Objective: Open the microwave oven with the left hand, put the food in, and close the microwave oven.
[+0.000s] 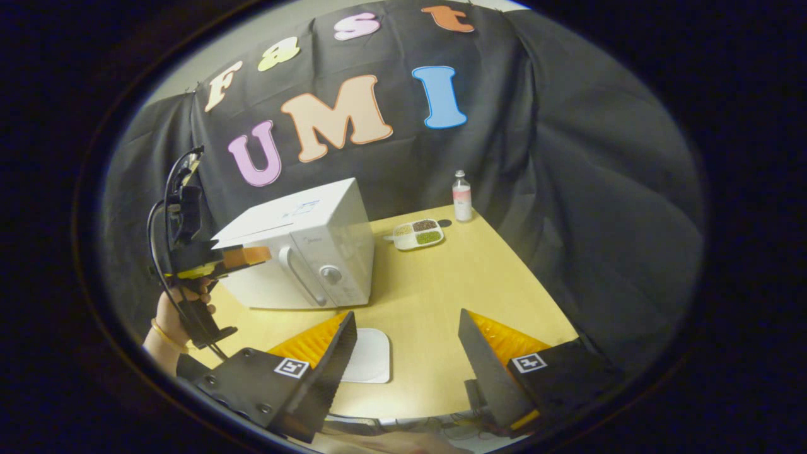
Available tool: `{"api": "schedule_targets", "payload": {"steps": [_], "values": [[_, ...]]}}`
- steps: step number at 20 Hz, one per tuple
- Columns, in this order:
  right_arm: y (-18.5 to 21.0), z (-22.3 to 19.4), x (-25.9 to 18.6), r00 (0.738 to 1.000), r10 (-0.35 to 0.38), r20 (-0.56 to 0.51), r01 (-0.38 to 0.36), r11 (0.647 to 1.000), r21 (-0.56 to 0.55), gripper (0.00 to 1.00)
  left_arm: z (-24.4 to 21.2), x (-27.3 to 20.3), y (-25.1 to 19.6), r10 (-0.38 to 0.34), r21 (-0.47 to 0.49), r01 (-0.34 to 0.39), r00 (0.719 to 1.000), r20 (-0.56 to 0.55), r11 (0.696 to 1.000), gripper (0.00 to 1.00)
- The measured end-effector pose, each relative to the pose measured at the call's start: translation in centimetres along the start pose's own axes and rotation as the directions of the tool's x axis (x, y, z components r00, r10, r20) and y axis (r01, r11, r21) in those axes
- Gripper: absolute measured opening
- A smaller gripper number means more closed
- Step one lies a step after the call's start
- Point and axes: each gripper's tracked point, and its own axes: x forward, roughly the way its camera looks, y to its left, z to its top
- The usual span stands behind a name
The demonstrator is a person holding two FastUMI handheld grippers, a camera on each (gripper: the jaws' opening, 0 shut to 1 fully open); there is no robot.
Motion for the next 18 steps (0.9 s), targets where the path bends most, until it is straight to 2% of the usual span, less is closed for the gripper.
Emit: {"api": "schedule_targets", "payload": {"steps": [2, 3, 4, 5, 6, 7, 8, 9, 12, 18], "values": [[-0.1, 0.3, 0.2, 1.000, -0.003, 0.004, 0.003, 1.000, -0.012, 0.92, -0.1, -1.7, -0.1, -0.009, 0.022, 0.009, 1.000, 0.012, 1.000, 0.34], [0.0, 0.5, 0.3, 1.000, 0.001, 0.005, -0.001, 1.000, -0.019, 0.92, -0.2, -2.6, 0.0, -0.012, 0.035, 0.011, 1.000, 0.017, 0.999, 0.48], [0.2, 0.5, 0.5, 1.000, 0.008, 0.003, -0.008, 1.000, -0.030, 0.92, -0.3, -3.5, 0.2, -0.008, 0.043, 0.007, 1.000, 0.023, 0.999, 0.73], [0.4, 0.5, 0.6, 1.000, 0.013, 0.002, -0.013, 0.999, -0.042, 1.00, -0.5, -4.5, 0.8, 0.014, 0.050, -0.015, 1.000, 0.020, 0.999, 0.79], [0.6, 0.7, 0.8, 1.000, 0.021, 0.003, -0.021, 0.998, -0.057, 0.92, -1.1, -5.1, 1.3, 0.032, 0.058, -0.033, 0.999, 0.010, 0.998, 0.98], [0.9, 1.0, 0.8, 1.000, 0.029, 0.007, -0.028, 0.997, -0.073, 0.92, -1.3, -6.3, 1.8, 0.047, 0.066, -0.047, 0.999, 0.003, 0.997, 1.00], [1.2, 1.3, 1.0, 0.999, 0.038, 0.011, -0.036, 0.996, -0.087, 1.00, -1.3, -7.2, 2.3, 0.062, 0.069, -0.062, 0.998, 0.008, 0.996, 0.97], [1.6, 1.8, 1.1, 0.999, 0.049, 0.016, -0.047, 0.994, -0.095, 0.92, -1.1, -8.2, 2.7, 0.081, 0.067, -0.082, 0.997, 0.014, 0.994, 0.97], [3.0, 3.4, 1.4, 0.995, 0.088, 0.041, -0.084, 0.992, -0.097, 0.92, -0.6, -10.6, 4.1, 0.148, 0.053, -0.149, 0.989, 0.027, 0.987, 0.97], [6.0, 8.9, 1.4, 0.977, 0.162, 0.139, -0.147, 0.983, -0.114, 0.92, 3.0, -14.4, 5.1, 0.202, 0.028, -0.206, 0.973, 0.108, 0.978, 0.97]]}}
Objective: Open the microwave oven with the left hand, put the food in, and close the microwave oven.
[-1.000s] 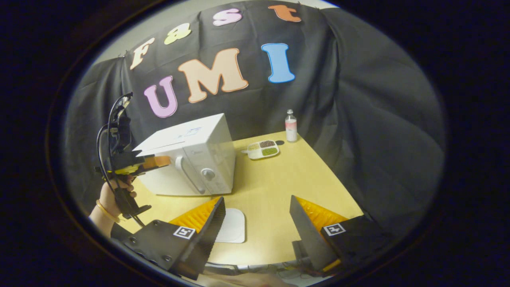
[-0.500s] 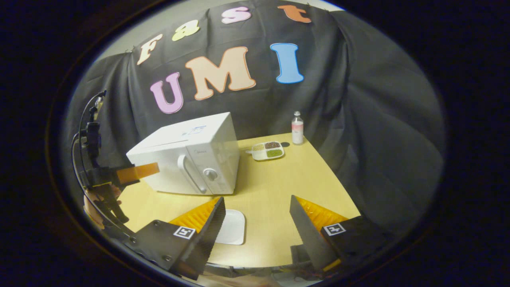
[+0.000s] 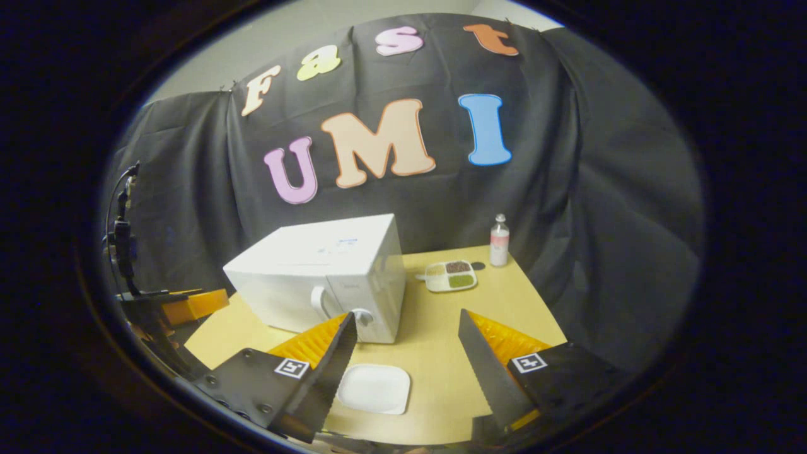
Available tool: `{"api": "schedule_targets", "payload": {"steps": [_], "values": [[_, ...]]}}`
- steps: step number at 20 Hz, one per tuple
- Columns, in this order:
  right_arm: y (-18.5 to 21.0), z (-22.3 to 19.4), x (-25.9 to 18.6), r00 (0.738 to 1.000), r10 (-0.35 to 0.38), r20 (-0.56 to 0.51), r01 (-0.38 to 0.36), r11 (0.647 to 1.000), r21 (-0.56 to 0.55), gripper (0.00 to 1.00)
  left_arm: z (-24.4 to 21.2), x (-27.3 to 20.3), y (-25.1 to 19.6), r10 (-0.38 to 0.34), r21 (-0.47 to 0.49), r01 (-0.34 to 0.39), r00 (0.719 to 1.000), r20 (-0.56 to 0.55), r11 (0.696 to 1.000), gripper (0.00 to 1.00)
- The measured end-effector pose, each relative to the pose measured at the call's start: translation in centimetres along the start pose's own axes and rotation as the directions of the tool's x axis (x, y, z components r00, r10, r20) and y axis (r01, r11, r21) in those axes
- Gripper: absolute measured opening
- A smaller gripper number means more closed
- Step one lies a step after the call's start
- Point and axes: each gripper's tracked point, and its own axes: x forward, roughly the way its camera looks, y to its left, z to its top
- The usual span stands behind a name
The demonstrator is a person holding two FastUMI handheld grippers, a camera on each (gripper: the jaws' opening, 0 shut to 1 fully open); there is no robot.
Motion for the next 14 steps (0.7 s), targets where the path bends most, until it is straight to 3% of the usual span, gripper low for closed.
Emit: {"api": "schedule_targets", "payload": {"steps": [1, 2, 3, 4, 9, 14], "values": [[0.6, 1.0, -0.1, 1.000, 0.018, 0.015, -0.018, 1.000, -0.002, 0.92, 0.5, -0.3, 0.1, 0.002, -0.018, -0.001, 1.000, 0.012, 1.000, 0.97], [1.2, 2.0, -0.2, 0.999, 0.035, 0.032, -0.035, 0.999, -0.008, 1.00, 1.0, -0.7, 0.2, 0.007, -0.031, -0.006, 1.000, 0.020, 0.999, 0.97], [1.6, 3.1, -0.4, 0.998, 0.047, 0.052, -0.046, 0.999, -0.018, 1.00, 1.5, -1.0, 0.4, 0.018, -0.039, -0.016, 0.999, 0.031, 0.999, 0.97], [2.0, 4.0, -0.5, 0.996, 0.058, 0.070, -0.056, 0.998, -0.032, 0.92, 2.1, -1.4, 0.7, 0.028, -0.046, -0.026, 0.999, 0.044, 0.999, 0.97], [3.9, 7.0, -1.5, 0.986, 0.101, 0.131, -0.093, 0.993, -0.068, 0.92, 5.0, -3.3, 0.6, 0.040, -0.055, -0.033, 0.990, 0.137, 0.998, 0.96], [4.6, 6.7, -1.6, 0.983, 0.132, 0.127, -0.124, 0.990, -0.069, 0.92, 5.4, -4.2, 0.3, 0.059, -0.014, -0.058, 0.984, 0.165, 0.998, 0.96]]}}
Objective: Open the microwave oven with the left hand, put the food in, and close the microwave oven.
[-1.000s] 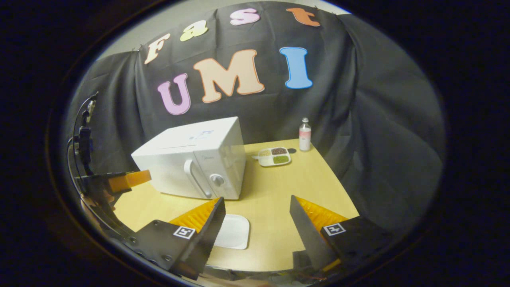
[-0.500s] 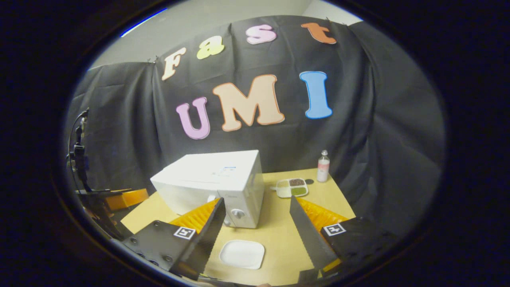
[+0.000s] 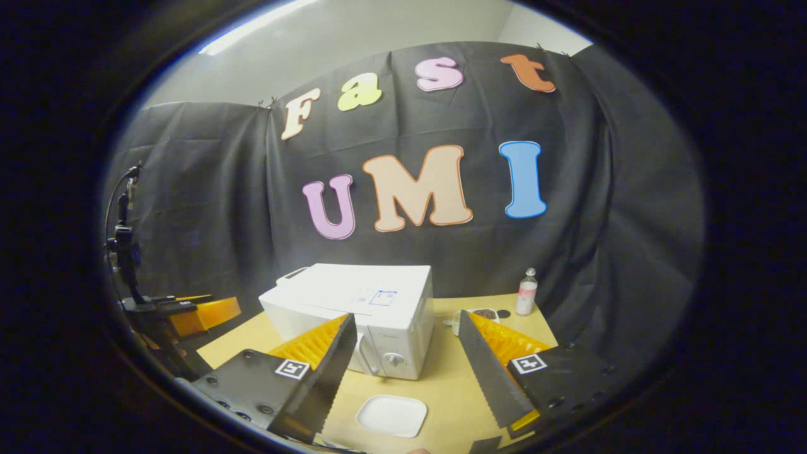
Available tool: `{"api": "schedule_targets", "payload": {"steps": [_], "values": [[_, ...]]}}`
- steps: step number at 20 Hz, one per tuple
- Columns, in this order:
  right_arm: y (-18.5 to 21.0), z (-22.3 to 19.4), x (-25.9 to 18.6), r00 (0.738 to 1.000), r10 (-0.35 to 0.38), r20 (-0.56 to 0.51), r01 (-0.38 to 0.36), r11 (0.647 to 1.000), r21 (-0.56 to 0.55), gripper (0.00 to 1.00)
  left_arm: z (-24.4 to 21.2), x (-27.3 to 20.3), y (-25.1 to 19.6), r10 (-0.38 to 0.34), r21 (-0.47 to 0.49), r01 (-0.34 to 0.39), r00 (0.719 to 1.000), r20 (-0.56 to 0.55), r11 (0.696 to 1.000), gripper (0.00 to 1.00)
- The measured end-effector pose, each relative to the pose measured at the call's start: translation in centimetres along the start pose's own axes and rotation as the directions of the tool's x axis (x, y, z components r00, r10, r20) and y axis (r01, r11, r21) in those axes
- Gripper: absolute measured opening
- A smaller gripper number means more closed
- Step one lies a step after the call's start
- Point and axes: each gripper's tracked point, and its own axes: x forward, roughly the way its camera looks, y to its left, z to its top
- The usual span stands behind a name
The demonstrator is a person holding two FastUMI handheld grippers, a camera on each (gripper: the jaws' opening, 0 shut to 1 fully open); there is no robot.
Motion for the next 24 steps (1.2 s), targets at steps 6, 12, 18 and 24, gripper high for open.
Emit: {"api": "schedule_targets", "payload": {"steps": [6, 12, 18, 24], "values": [[0.1, -0.1, -0.4, 1.000, 0.013, 0.004, -0.013, 1.000, 0.008, 1.00, -0.3, -0.2, -0.2, 0.007, 0.003, -0.007, 1.000, -0.005, 1.000, 0.96], [0.2, 0.1, -0.7, 1.000, 0.018, 0.016, -0.019, 0.999, 0.034, 0.92, -0.5, -0.2, -0.6, -0.001, -0.001, 0.001, 1.000, -0.014, 1.000, 0.96], [0.1, 0.1, -0.7, 1.000, 0.018, 0.018, -0.019, 0.999, 0.040, 0.92, -0.8, -0.1, -1.1, -0.012, 0.017, 0.013, 1.000, -0.025, 1.000, 0.96], [0.1, -0.4, -0.9, 1.000, 0.019, 0.003, -0.019, 0.998, 0.066, 0.92, -1.4, 0.1, -1.8, -0.031, 0.029, 0.032, 0.998, -0.047, 0.999, 0.96]]}}
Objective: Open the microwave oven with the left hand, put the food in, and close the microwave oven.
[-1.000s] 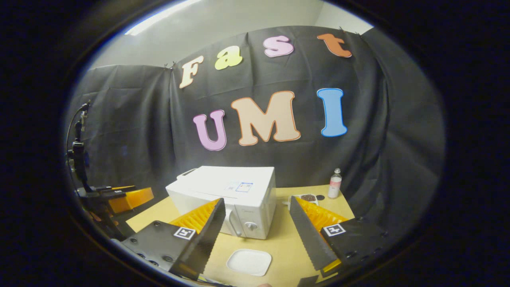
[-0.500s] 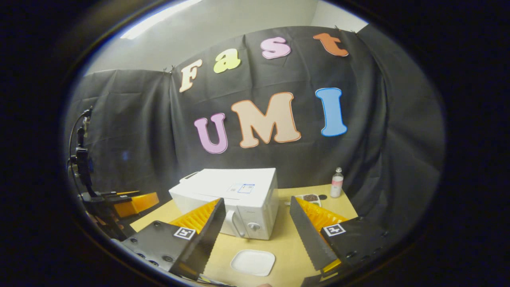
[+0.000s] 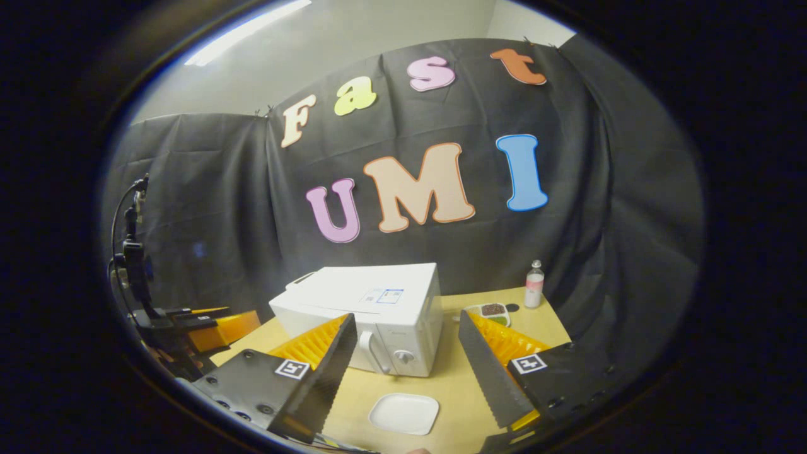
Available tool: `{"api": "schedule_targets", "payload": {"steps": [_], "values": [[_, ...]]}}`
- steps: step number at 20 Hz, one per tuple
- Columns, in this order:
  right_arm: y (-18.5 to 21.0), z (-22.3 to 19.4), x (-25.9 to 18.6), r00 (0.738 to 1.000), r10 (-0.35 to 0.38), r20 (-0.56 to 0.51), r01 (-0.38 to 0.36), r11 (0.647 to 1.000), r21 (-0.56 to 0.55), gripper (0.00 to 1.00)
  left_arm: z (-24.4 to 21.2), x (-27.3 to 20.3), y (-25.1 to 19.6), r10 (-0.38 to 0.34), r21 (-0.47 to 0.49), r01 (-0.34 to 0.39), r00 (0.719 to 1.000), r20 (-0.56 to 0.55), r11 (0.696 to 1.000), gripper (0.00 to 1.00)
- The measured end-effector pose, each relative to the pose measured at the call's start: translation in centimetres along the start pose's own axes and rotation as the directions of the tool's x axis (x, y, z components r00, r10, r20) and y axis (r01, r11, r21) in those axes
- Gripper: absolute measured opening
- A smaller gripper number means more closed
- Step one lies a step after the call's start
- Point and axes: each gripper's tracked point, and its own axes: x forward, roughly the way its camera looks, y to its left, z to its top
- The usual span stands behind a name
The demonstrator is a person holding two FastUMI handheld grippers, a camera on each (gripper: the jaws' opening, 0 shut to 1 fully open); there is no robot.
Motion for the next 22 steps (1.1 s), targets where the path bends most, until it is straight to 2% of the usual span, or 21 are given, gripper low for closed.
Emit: {"api": "schedule_targets", "payload": {"steps": [9, 10, 11, 12, 22], "values": [[-1.8, -0.2, -0.4, 0.999, -0.046, -0.015, 0.046, 0.999, -0.014, 0.92, 0.1, 1.4, -3.0, -0.080, 0.025, 0.080, 0.997, -0.001, 0.996, 0.96], [-2.1, -0.3, -0.5, 0.998, -0.057, -0.017, 0.057, 0.998, -0.018, 1.00, 0.0, 1.7, -3.5, -0.094, 0.025, 0.094, 0.996, -0.004, 0.995, 0.96], [-2.4, -0.2, -0.6, 0.998, -0.068, -0.016, 0.068, 0.998, -0.019, 1.00, -0.2, 2.0, -3.9, -0.108, 0.027, 0.108, 0.994, -0.012, 0.994, 0.96], [-2.7, -0.2, -0.8, 0.997, -0.078, -0.014, 0.077, 0.997, -0.018, 0.92, -0.4, 2.3, -4.3, -0.117, 0.031, 0.117, 0.993, -0.021, 0.993, 0.96], [-5.5, 0.4, -2.0, 0.987, -0.158, 0.004, 0.158, 0.987, -0.019, 0.92, -1.5, 3.9, -7.1, -0.185, 0.025, 0.186, 0.981, -0.055, 0.982, 0.96]]}}
